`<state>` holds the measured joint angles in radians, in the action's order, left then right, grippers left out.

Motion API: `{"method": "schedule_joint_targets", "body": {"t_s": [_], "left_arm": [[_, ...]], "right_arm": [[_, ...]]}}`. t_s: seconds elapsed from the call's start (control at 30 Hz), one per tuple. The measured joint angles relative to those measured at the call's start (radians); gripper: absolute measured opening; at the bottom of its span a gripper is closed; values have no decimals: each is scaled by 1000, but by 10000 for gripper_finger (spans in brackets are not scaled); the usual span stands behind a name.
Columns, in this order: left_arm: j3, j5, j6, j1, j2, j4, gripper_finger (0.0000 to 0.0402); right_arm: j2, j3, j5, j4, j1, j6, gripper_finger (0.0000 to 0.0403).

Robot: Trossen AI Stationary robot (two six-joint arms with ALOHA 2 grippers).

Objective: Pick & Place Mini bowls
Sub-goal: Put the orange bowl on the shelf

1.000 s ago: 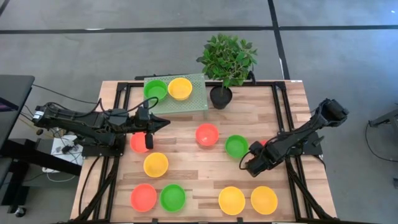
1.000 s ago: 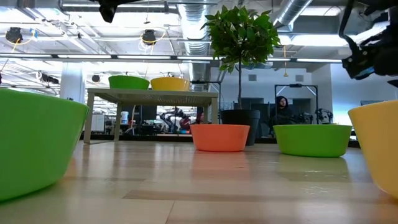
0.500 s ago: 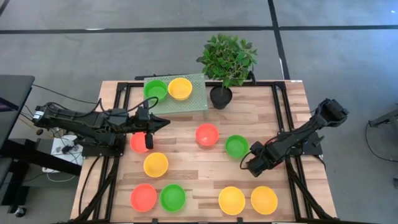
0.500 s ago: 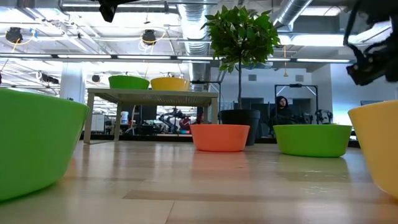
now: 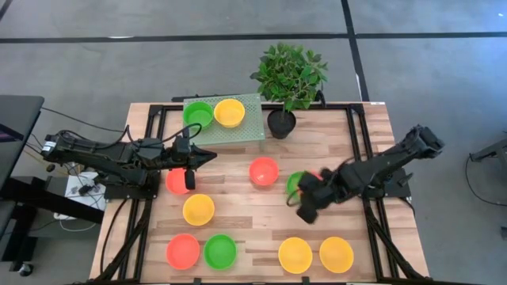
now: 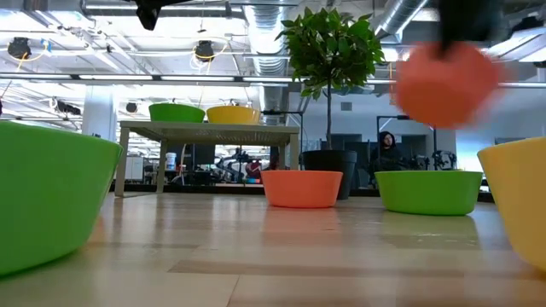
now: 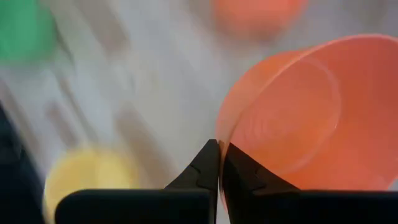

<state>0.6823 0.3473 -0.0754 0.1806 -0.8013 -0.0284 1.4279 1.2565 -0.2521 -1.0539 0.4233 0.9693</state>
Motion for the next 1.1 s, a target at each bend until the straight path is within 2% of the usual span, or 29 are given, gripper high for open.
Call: {"method": "schedule_joint_targets", "body": {"t_s": [0.07, 0.17, 0.33, 0.43, 0.6, 0.83, 0.9, 1.1], "left_arm": [[0, 0, 25, 0, 0, 0, 14], [0, 0, 34, 0, 0, 0, 14], [0, 0, 45, 0, 0, 2, 14], [0, 0, 45, 0, 0, 5, 14], [-7, 0, 45, 0, 0, 10, 14], [-66, 0, 45, 0, 0, 41, 14], [-74, 0, 45, 0, -1, 53, 14], [-74, 0, 49, 0, 0, 85, 14]], "right_arm": [[12, 58, -96, 33, -48, -141, 2], [45, 129, -138, 93, -139, -379, 2], [178, 225, -52, 209, -309, -755, 2], [282, 317, 1, 163, -392, -905, 2], [440, 497, -63, 51, -478, -975, 4], [594, 731, -63, -127, -567, -1046, 3], [635, 786, -63, -210, -593, -1056, 3], [721, 891, -72, -291, -666, -1129, 5]]}}
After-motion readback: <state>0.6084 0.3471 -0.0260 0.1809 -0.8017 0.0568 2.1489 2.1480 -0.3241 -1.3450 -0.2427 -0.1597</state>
